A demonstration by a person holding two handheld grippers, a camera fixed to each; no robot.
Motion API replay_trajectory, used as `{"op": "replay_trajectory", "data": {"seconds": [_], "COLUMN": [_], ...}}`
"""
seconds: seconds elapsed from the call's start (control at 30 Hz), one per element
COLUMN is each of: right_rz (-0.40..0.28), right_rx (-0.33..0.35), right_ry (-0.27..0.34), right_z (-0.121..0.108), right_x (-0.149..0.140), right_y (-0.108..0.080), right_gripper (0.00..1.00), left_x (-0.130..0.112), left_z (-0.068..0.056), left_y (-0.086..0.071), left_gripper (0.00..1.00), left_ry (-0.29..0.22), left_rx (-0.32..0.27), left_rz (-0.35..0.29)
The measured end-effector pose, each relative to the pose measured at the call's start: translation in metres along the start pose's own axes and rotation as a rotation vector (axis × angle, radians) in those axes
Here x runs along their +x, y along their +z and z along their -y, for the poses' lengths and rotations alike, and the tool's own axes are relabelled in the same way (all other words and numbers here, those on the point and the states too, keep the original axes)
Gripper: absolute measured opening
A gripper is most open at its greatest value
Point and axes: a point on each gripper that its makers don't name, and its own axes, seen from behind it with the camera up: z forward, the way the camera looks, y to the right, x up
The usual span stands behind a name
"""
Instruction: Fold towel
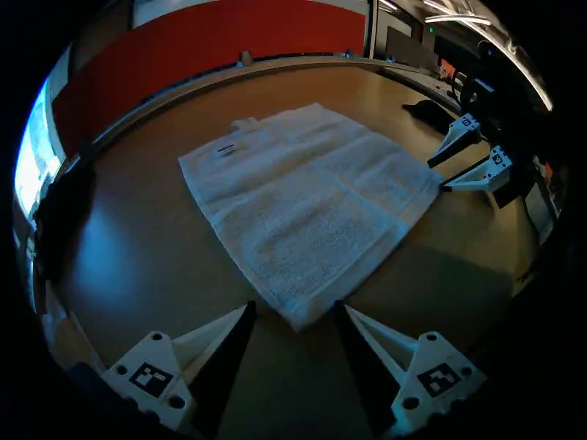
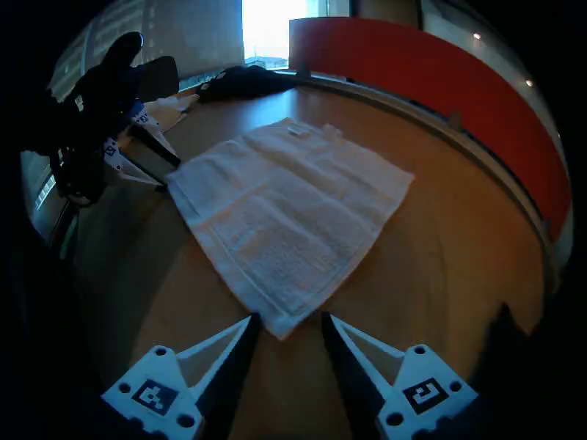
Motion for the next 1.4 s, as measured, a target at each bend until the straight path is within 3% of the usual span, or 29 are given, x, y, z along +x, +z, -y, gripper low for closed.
{"op": "replay_trajectory", "data": {"seconds": [0.17,0.43,0.5,0.7,1.17,1.4], "right_rz": [0.003,-0.005,-0.011,-0.019,-0.037,-0.068], "right_rx": [0.009,0.019,0.019,0.005,-0.004,-0.005], "right_ry": [-0.005,0.012,0.017,0.023,0.069,0.061], "right_z": [0.001,0.005,0.005,0.003,-0.002,-0.002], "right_x": [0.000,0.003,0.004,0.005,0.007,0.021], "right_y": [0.000,0.001,0.001,-0.001,-0.012,-0.024], "right_gripper": [0.42,0.22,0.18,0.09,0.08,0.08], "left_x": [0.000,0.000,0.000,0.000,0.006,0.020], "left_z": [0.002,-0.001,-0.002,-0.003,-0.010,-0.007], "left_y": [-0.001,-0.001,-0.001,-0.001,-0.004,-0.014], "left_gripper": [0.66,0.29,0.23,0.20,0.16,0.14], "left_ry": [-0.015,-0.017,-0.021,-0.033,-0.052,-0.066], "left_rx": [0.012,0.019,0.023,0.026,0.011,0.023], "left_rz": [0.002,0.008,0.008,0.010,0.005,-0.017]}}
